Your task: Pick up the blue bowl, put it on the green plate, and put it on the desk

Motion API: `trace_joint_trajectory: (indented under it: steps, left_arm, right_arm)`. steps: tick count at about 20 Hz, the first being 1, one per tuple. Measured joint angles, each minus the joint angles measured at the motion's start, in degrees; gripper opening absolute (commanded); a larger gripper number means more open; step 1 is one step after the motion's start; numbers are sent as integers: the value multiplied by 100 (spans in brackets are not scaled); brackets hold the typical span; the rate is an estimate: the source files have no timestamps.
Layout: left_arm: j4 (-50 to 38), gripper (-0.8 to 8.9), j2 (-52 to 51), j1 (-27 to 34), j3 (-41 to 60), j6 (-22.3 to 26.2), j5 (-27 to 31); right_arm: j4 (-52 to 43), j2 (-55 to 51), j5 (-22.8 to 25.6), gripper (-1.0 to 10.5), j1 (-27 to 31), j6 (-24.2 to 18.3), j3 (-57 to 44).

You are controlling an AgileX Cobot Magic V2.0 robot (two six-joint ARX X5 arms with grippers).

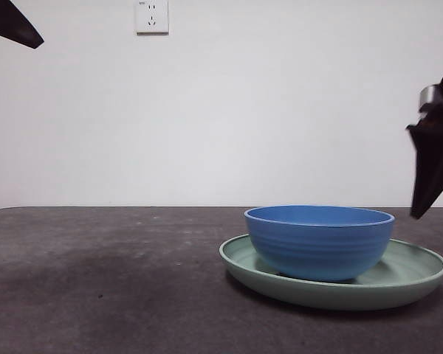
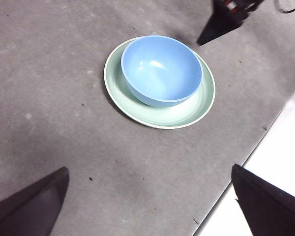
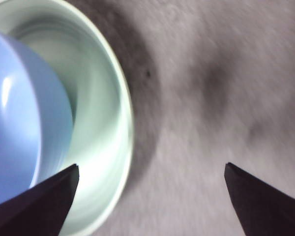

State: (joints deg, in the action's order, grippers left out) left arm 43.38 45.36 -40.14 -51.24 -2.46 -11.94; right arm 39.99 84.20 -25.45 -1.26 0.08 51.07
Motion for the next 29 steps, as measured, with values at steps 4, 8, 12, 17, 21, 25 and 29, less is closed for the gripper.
trace_joint_trajectory:
  steps: [4,8,12,17,21,25,29]
  left_arm:
    - [2,531,0,0,0,0,0]
    - [2,531,0,0,0,0,0]
    - [2,531,0,0,0,0,2]
    - [2,531,0,0,0,0,0]
    - [17,531,-2,0,0,-13,0]
    - [173,531,0,0,0,-66,0]
    - [199,531,-2,0,0,-103,0]
  right_arm:
    - [-400,404,4,380,-195,20,0]
    - [-627,588,2,263,-334,85,0]
    - [-817,597,-4,251,-450,201,0]
    - [-940,721,-33,241,-481,289,0]
    - [-1029,964,-350,126,-498,326,11]
    - [-1027,992,-326,12,-511,337,11]
    - [-1078,992,-332,12,-507,474,35]
